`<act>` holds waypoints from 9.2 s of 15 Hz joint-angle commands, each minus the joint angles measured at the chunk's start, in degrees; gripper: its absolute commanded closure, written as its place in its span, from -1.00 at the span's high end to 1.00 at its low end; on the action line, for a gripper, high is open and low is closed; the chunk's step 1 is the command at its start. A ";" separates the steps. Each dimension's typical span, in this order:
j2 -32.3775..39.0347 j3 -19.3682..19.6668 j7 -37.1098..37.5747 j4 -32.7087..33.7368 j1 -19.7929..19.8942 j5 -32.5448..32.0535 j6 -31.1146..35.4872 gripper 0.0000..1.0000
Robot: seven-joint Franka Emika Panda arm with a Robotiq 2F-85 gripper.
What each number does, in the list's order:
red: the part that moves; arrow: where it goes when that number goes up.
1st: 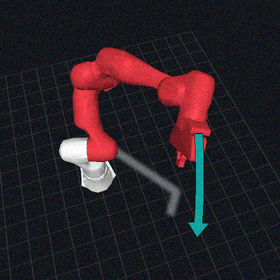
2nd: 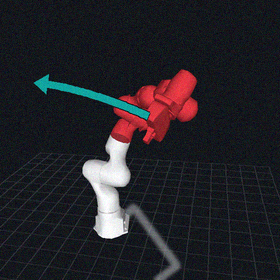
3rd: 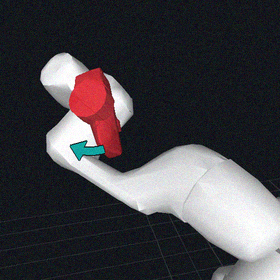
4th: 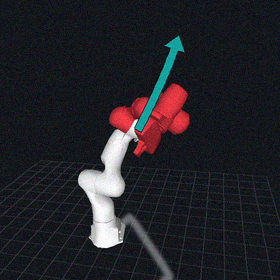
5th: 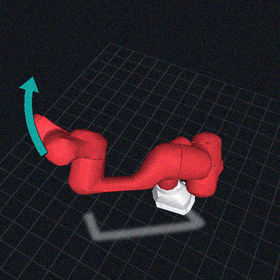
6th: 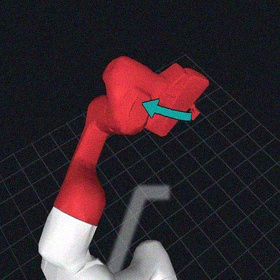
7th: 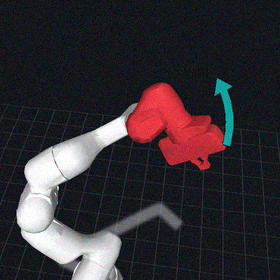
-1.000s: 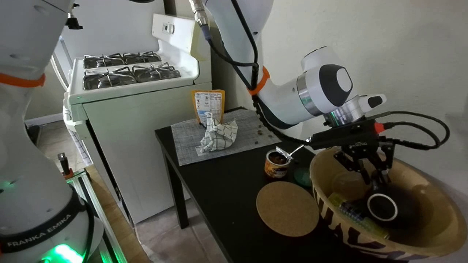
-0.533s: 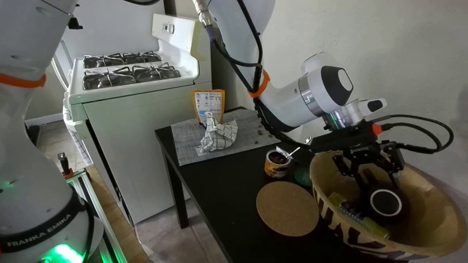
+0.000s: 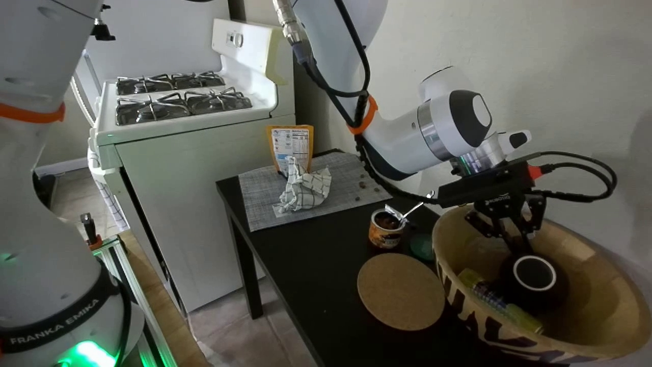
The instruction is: Move the mug to the table
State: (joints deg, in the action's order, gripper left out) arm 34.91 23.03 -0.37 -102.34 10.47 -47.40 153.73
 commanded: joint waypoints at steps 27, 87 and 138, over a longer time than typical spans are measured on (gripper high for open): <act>4.07 -12.83 -32.97 6.97 12.04 23.44 -1.57 0.68; -27.99 -13.90 -45.12 -13.92 5.81 28.43 -8.07 -0.89; -38.22 -22.94 -57.52 -40.42 -9.68 11.13 -11.90 -0.89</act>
State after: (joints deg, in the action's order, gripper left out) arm -2.34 0.42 -59.49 -141.69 1.19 -32.54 143.48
